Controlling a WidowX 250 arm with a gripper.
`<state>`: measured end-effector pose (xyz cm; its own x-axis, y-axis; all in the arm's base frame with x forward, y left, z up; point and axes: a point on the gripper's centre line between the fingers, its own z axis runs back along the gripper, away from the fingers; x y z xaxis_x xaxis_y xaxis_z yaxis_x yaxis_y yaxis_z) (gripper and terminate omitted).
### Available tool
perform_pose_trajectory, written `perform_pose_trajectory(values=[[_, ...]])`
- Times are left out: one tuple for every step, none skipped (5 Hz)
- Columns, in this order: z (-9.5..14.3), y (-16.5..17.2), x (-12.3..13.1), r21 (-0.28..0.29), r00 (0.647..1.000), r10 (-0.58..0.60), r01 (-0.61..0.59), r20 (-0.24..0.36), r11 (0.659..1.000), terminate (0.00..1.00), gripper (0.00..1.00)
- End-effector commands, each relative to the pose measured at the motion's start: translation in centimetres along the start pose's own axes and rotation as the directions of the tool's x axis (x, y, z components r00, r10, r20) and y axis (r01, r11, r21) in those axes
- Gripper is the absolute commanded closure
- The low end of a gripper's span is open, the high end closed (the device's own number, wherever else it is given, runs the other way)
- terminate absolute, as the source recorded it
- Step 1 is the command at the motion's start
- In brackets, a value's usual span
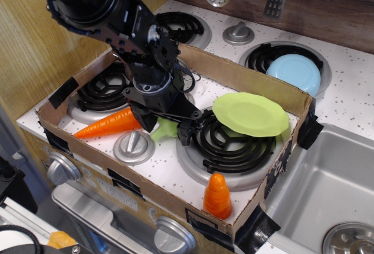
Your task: Take broccoli out of pan
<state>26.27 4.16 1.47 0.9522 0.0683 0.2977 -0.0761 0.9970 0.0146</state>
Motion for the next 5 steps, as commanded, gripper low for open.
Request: perform_pose_trajectory(values=[[2.3, -0.5, 2.0, 0.029, 1.0, -0.024, 0.024, -0.002, 0.999, 0.0, 0.0], [5.5, -0.9, 3.4, 0.101, 0.999, -0.029, 0.033, -0.046, 0.994, 0.0, 0.0], [9.4, -1.4, 5.3, 0.189, 0.995, -0.04, 0.057, -0.093, 0.98, 0.0, 0.0], [11.7, -1.6, 6.7, 0.21, 0.988, -0.064, 0.093, -0.14, 0.973, 0.0, 0.0], [11.8, -1.6, 7.4, 0.162, 0.982, -0.128, 0.15, -0.139, 0.975, 0.0, 0.0]])
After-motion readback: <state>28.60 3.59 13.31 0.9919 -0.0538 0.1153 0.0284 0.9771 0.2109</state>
